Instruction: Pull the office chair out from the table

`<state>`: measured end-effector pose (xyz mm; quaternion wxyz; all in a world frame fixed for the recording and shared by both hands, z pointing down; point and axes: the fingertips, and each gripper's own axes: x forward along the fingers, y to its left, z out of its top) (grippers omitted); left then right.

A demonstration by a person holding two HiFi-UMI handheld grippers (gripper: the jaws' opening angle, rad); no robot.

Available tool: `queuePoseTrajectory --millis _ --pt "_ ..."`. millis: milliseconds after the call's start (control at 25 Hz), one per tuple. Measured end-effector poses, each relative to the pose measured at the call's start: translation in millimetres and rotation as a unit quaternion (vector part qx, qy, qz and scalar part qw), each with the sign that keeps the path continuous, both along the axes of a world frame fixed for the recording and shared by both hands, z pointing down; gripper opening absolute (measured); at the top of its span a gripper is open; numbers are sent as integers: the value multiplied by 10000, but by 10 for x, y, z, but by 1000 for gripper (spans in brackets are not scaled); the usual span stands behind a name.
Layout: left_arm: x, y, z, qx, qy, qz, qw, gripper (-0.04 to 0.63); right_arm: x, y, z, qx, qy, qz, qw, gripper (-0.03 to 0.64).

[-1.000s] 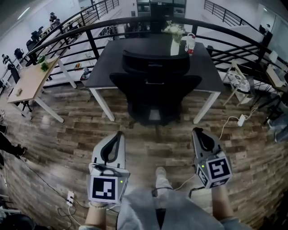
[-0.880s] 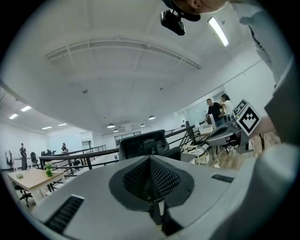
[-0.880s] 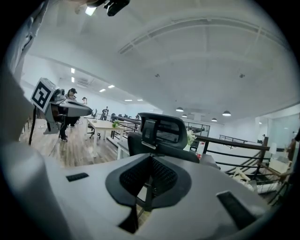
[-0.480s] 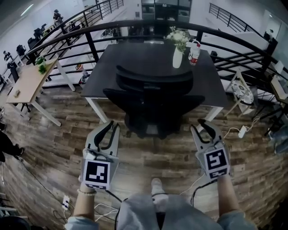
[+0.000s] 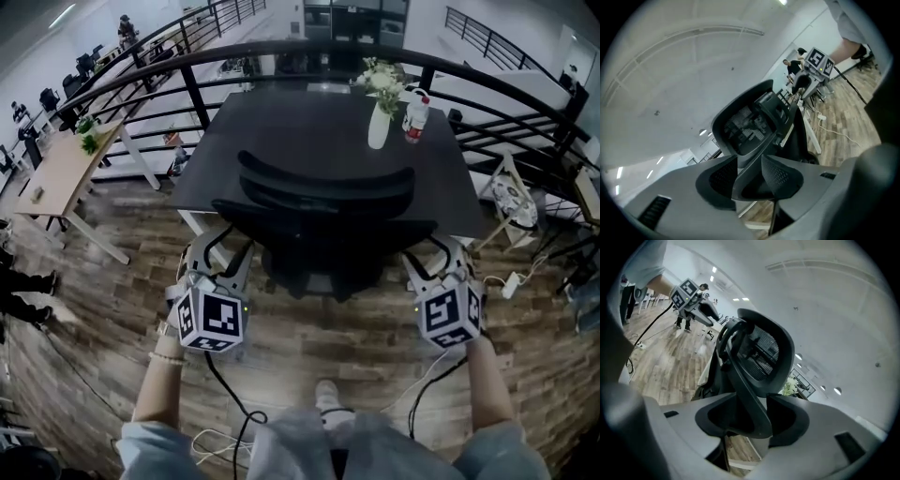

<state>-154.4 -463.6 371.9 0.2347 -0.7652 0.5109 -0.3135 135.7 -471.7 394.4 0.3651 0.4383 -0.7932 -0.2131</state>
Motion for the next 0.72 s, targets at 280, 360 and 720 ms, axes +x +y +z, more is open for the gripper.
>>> queuePoseTrajectory --millis 280,360,720 --pt "-161 -504 337 -172 -1579 100 9873 210 15 -254 231 -123 874 -288 9957 233" --pt "-217 -609 426 -206 -2039 149 9787 210 17 -307 297 -159 1101 -373 9931 249" --pt "-322 -948 777 -706 -3447 525 9346 232 35 -549 537 -451 1922 -740 9775 258"
